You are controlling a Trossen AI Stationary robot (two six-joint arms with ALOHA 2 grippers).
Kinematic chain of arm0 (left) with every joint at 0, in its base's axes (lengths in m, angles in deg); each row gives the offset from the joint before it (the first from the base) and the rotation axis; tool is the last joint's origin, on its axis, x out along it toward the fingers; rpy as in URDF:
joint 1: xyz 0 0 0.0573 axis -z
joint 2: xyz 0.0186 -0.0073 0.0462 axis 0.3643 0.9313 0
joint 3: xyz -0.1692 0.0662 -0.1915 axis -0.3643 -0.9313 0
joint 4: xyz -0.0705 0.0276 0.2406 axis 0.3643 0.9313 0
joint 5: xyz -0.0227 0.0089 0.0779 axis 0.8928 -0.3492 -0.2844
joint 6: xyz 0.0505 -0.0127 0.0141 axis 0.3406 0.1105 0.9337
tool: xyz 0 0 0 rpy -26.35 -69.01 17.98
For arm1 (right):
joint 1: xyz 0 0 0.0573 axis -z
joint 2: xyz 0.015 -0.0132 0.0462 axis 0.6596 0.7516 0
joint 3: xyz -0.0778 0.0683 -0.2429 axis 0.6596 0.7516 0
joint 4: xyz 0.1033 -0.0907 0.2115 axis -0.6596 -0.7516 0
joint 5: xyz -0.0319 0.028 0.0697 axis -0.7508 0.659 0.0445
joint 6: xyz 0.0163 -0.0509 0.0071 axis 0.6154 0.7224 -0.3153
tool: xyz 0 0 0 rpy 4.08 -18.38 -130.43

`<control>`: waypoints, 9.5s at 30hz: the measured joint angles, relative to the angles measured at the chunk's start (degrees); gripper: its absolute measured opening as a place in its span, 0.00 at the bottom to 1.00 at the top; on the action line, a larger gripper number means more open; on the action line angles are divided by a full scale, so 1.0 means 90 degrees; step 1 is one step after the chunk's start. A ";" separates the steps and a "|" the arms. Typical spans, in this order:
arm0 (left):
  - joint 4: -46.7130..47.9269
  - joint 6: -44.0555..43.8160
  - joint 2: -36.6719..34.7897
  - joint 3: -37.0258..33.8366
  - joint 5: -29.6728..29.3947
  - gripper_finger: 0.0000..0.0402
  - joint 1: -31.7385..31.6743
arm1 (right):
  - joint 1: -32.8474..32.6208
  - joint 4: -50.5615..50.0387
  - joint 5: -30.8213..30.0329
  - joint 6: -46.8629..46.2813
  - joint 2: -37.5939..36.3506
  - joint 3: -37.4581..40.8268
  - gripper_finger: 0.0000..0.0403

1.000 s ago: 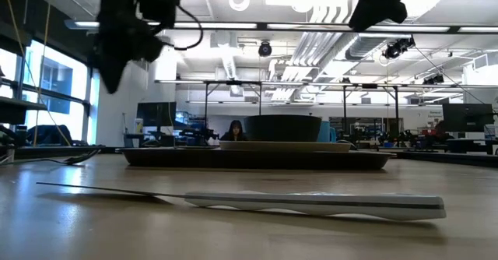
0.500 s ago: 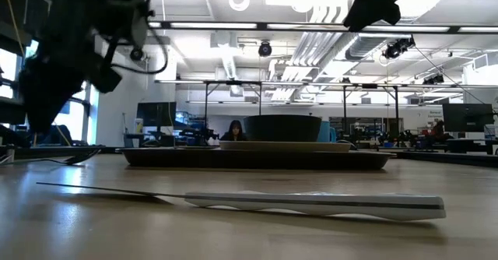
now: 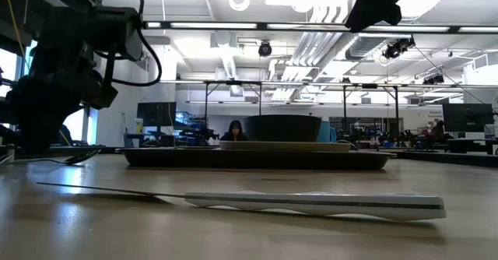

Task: Set up tray
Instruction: Put the blue spoon on the gray napkin to the left of the white plate, then adjust the gray napkin on the brown tray

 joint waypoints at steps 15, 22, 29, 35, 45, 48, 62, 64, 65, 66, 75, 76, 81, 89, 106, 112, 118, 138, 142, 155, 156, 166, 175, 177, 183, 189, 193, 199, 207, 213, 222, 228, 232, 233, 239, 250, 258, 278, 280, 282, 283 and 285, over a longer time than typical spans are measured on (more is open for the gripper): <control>-0.0230 0.0739 0.0732 0.0021 -0.0531 0.40 0.0000 | -0.0001 -0.0005 -0.0012 -0.0024 -0.0002 0.0000 0.29; -0.0309 0.0809 0.0990 0.0027 -0.0407 0.38 -0.0002 | 0.0000 -0.0063 -0.0010 -0.0194 -0.0002 0.0000 0.29; -0.0302 0.0404 0.0963 0.0029 -0.0288 0.15 -0.0002 | 0.0001 -0.0096 -0.0010 -0.0194 -0.0002 0.0000 0.29; -0.0245 0.0034 0.0963 0.0044 -0.0162 0.07 -0.0005 | 0.0001 -0.0289 0.0018 -0.0168 -0.0002 0.0000 0.29; 0.1116 -0.0124 0.0995 0.1007 -0.0040 0.07 -0.0005 | -0.0002 -0.0437 0.0270 -0.0168 -0.0005 0.0000 0.29; 0.1061 -0.0103 0.0938 0.1422 -0.0151 0.07 -0.0002 | -0.0002 -0.0437 0.0278 -0.0168 -0.0007 0.0000 0.29; 0.0151 -0.0490 0.0932 0.2779 -0.1500 0.08 -0.1656 | -0.0002 -0.0432 0.0542 -0.0182 -0.0007 0.0000 0.29; -0.0213 -0.0660 0.0966 0.2784 -0.1553 0.08 -0.2042 | -0.0002 -0.0432 0.0643 -0.0201 -0.0007 0.0000 0.29; -0.0369 -0.0722 0.1045 0.2786 -0.1568 0.08 -0.2230 | -0.0002 -0.0432 0.0712 -0.0239 -0.0007 0.0000 0.29; -0.0535 -0.0742 0.1135 0.2786 -0.1570 0.08 -0.2381 | -0.0002 -0.0432 0.0750 -0.0298 -0.0007 0.0000 0.29; -0.0865 -0.0495 0.2211 0.2786 -0.0974 0.09 -0.3341 | -0.0002 -0.0427 0.0805 -0.0493 -0.0007 0.0000 0.29; -0.0946 -0.0493 0.2294 0.2786 -0.0875 0.09 -0.3349 | -0.0002 -0.0427 0.0827 -0.0493 -0.0007 0.0000 0.29; -0.1391 -0.0611 0.2533 0.2786 -0.0694 0.10 -0.3337 | -0.0002 -0.0430 0.0923 -0.0481 -0.0007 0.0000 0.29; -0.1271 -0.0403 0.2568 0.2786 -0.0972 0.09 -0.3340 | -0.0002 -0.0430 0.0923 -0.0478 -0.0007 0.0000 0.29; -0.1259 -0.0017 0.3042 0.2788 -0.0584 0.10 -0.3337 | -0.0002 -0.0432 0.0888 -0.0522 -0.0007 0.0000 0.29; -0.1262 -0.0311 0.3042 0.2788 -0.0482 0.11 -0.3339 | -0.0002 -0.0432 0.0880 -0.0544 -0.0007 0.0000 0.29; -0.1263 -0.0505 0.3042 0.2794 -0.0297 0.10 -0.3339 | -0.0002 -0.0432 0.0867 -0.0543 -0.0007 0.0000 0.29; -0.0432 -0.0923 0.3037 0.3475 -0.0302 0.11 -0.3708 | -0.0002 -0.0432 0.0816 -0.0517 -0.0007 0.0000 0.29; -0.0448 -0.1332 0.3050 0.3475 -0.0166 0.10 -0.3713 | -0.0002 -0.0432 0.0802 -0.0491 -0.0007 0.0000 0.29; -0.0538 -0.1366 0.3059 0.3352 -0.0320 0.11 -0.3518 | -0.0002 -0.0432 0.0799 -0.0481 -0.0010 0.0000 0.29; -0.0570 -0.1367 0.3059 0.3326 -0.0297 0.11 -0.3518 | -0.0002 -0.0432 0.0799 -0.0481 -0.0010 0.0000 0.29; -0.0819 -0.1481 0.3061 0.3247 -0.0246 0.22 -0.3461 | -0.0002 -0.0435 0.0801 -0.0459 -0.0010 0.0000 0.29; -0.0878 -0.1416 0.3061 0.3247 -0.0186 0.26 -0.3459 | -0.0002 -0.0435 0.0801 -0.0471 -0.0010 0.0000 0.29; -0.0888 -0.1419 0.3061 0.3247 -0.0186 0.26 -0.3461 | -0.0002 -0.0436 0.0801 -0.0471 -0.0010 0.0000 0.29; -0.1020 -0.1101 0.3059 0.3561 -0.0509 0.22 -0.3409 | -0.0002 -0.0435 0.0803 -0.0473 -0.0010 0.0001 0.29; -0.1291 -0.0076 0.3056 0.3762 -0.1315 0.17 -0.3419 | -0.0002 -0.0435 0.0835 -0.0474 -0.0010 0.0000 0.29; -0.1189 0.0558 0.3094 0.3759 -0.1607 0.12 -0.3426 | -0.0002 -0.0435 0.0834 -0.0477 -0.0010 0.0001 0.29; -0.1281 0.0855 0.3098 0.3757 -0.1795 0.08 -0.3424 | -0.0002 -0.0435 0.0637 -0.0565 -0.0010 0.0001 0.29; -0.1851 0.1129 0.3098 0.3752 -0.1752 0.13 -0.3535 | -0.0002 -0.0432 0.0377 -0.0805 -0.0012 0.0002 0.29; -0.1893 0.1684 0.3098 0.3752 -0.1683 0.12 -0.3703 | -0.0002 -0.0430 0.0250 -0.0930 -0.0012 0.0002 0.29; -0.2139 0.2018 0.3098 0.3752 -0.1158 0.09 -0.3734 | -0.0002 -0.0427 0.0190 -0.1054 -0.0012 0.0000 0.29; -0.2135 0.1995 0.3098 0.3752 -0.0758 0.10 -0.3381 | -0.0001 -0.0425 0.0174 -0.1052 -0.0012 0.0002 0.29; -0.1794 0.1996 0.3097 0.3752 -0.0406 0.10 -0.3047 | -0.0002 -0.0425 0.0175 -0.1050 -0.0012 0.0001 0.29; -0.1730 0.1996 0.3096 0.3750 -0.0402 0.09 -0.2936 | -0.0002 -0.0425 0.0174 -0.1044 -0.0012 0.0002 0.29; -0.1288 0.1845 0.3095 0.3750 -0.0501 0.09 -0.2401 | -0.0002 -0.0425 0.0175 -0.1031 -0.0012 0.0002 0.29; -0.1218 0.1610 0.3095 0.3750 -0.0673 0.12 -0.1598 | -0.0002 -0.0425 0.0175 -0.0859 -0.0012 0.0001 0.29; -0.1150 0.1276 0.3093 0.3358 -0.0539 0.12 -0.1447 | -0.0002 -0.0423 0.0197 -0.0809 -0.0012 0.0002 0.29; -0.1131 0.1451 0.3093 0.3024 -0.0525 0.12 -0.1462 | -0.0002 -0.0423 0.0199 -0.0625 -0.0012 0.0002 0.29; -0.1134 0.1499 0.3093 0.3024 -0.0541 0.12 -0.1460 | 0.0001 -0.0425 0.0197 -0.0590 -0.0012 0.0002 0.29; -0.1163 0.1484 0.3093 0.3024 -0.0523 0.12 -0.1460 | 0.0001 -0.0423 0.0197 -0.0571 -0.0012 0.0002 0.29; -0.1218 0.1444 0.3093 0.3024 -0.0461 0.12 -0.1460 | -0.0001 -0.0423 0.0189 -0.0571 -0.0012 0.0002 0.29; -0.1374 0.1364 0.3093 0.3024 -0.0303 0.12 -0.1460 | -0.0002 -0.0424 0.0177 -0.0568 -0.0012 0.0002 0.29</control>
